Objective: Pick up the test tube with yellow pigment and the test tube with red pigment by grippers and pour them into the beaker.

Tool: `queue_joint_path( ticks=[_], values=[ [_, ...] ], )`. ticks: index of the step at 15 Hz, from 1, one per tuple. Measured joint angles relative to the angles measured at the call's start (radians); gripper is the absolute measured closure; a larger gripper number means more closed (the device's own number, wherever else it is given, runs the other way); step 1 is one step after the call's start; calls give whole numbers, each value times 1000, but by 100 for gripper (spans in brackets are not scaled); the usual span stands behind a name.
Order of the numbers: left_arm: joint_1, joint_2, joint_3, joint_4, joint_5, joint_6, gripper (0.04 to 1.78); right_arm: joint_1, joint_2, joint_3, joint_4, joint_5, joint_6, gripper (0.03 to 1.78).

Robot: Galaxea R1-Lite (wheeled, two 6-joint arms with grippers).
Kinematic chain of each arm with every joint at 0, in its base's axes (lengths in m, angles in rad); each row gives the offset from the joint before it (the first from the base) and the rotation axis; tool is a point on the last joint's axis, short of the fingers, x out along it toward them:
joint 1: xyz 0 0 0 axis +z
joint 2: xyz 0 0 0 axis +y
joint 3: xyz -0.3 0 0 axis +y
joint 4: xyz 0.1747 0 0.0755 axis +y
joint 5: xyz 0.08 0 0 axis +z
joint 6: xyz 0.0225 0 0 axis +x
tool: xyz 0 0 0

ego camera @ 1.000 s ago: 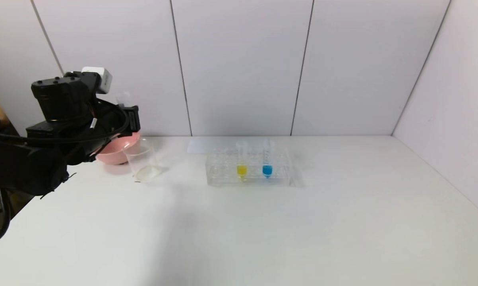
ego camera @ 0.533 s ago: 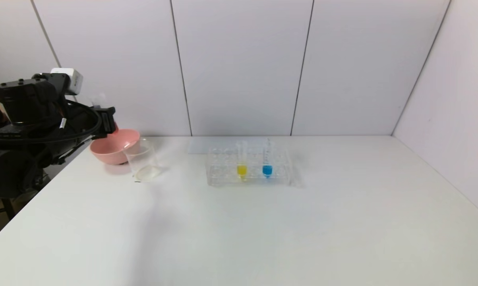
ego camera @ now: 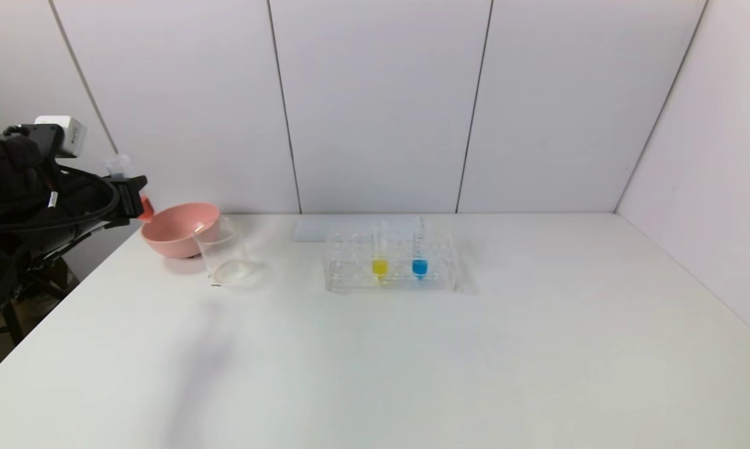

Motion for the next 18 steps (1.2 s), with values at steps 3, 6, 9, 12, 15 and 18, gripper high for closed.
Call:
queue_joint_path(
  ticks=[3,6,9,12,15,18],
  values=[
    [10,6,10,-5,-3,-3,135,0,0,0,0,0,0,11],
    [11,16,12,-6,-10,-3,135,0,0,0,0,0,0,11],
    [11,27,13,-7,-13,-2,135,0,0,0,0,-1,0,11],
    [8,46,13,-24,-14,-2,135,0,0,0,0,-1,0,11],
    [5,68,7,-30,-15,0,135,0,0,0,0,0,0,11],
    [0,84,3,-30,-15,0,135,0,0,0,0,0,0,11]
  ],
)
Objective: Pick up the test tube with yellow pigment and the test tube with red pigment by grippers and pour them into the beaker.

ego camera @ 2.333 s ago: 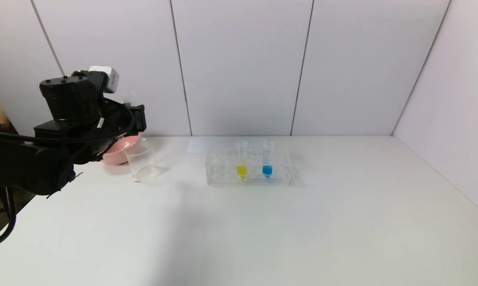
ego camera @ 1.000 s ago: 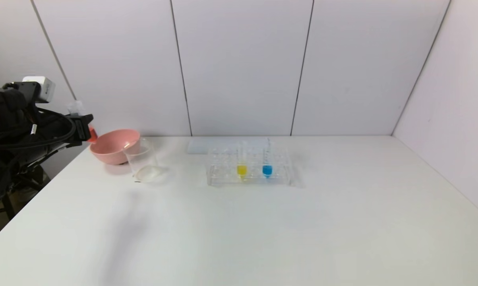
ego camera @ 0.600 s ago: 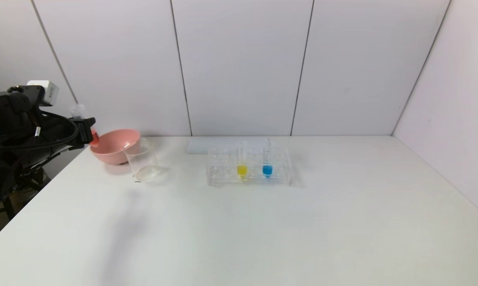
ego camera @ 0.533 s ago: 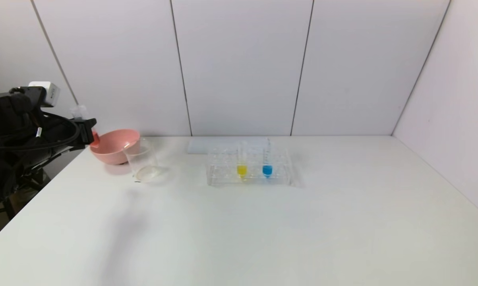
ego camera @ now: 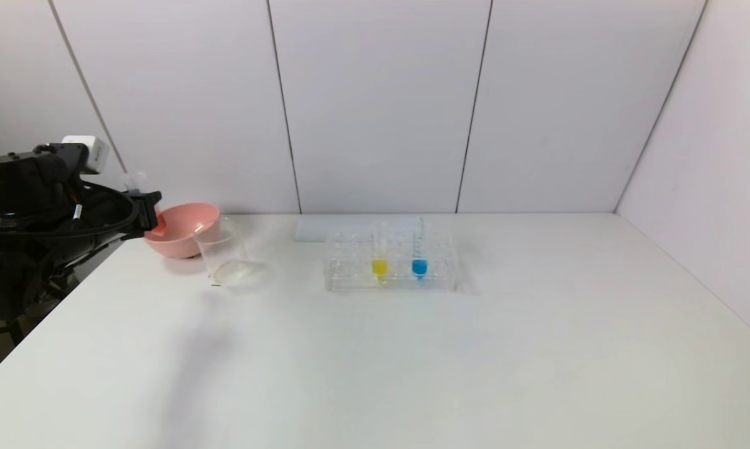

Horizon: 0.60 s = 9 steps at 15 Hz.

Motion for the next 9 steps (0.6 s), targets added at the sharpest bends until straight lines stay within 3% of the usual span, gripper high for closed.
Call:
queue_joint_path(
  ticks=[9],
  values=[
    [-1,44,-5,6,3,17,135,0,0,0,0,0,0,11]
  ],
)
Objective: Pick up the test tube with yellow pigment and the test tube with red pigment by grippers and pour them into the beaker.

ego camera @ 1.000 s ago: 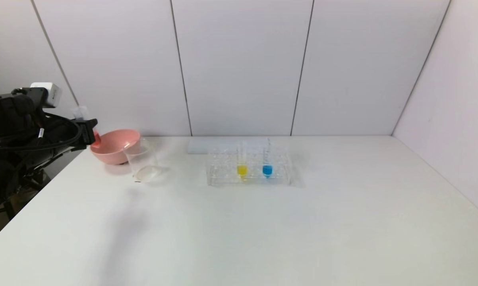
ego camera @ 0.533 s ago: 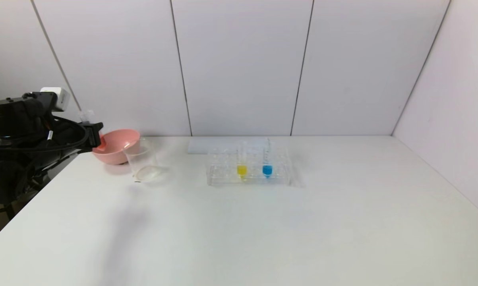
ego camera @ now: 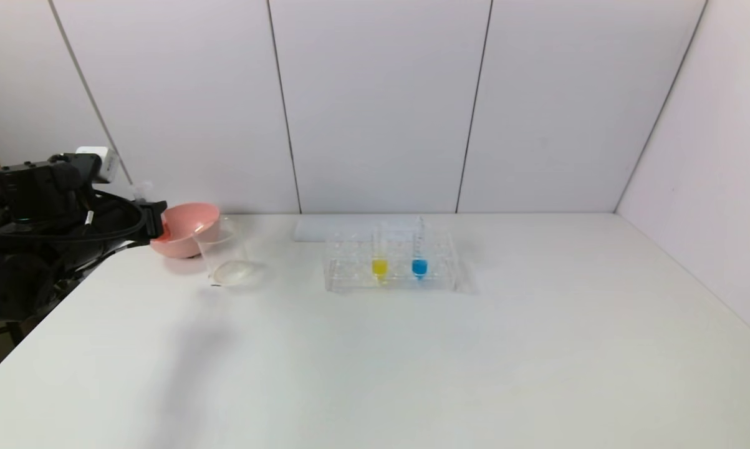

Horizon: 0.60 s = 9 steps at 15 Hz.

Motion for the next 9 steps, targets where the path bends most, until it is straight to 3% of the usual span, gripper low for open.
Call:
queue_joint_path(
  ticks=[9],
  values=[
    [0,32,-21,14,-1,44,135,0,0,0,0,0,0,11]
  ],
)
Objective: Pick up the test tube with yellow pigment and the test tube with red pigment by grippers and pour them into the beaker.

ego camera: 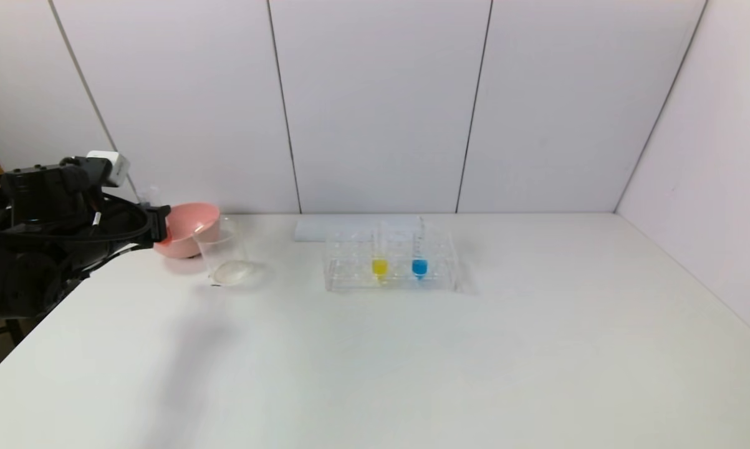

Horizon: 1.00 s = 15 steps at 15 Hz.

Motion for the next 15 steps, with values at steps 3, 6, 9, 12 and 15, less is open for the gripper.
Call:
queue_joint_path(
  ticks=[3,6,9,12,15],
  values=[
    [0,6,-19,47,-6,31,135,0,0,0,0,0,0,11],
    [1,4,-41,109,-43,60,135,0,0,0,0,0,0,11],
    [4,3,-67,157,-46,95,135,0,0,0,0,0,0,11],
    [6,2,-91,204,-52,134,135,0,0,0,0,0,0,11],
    [13,-5,-117,275,-104,178,135,0,0,0,0,0,0,11]
  ],
)
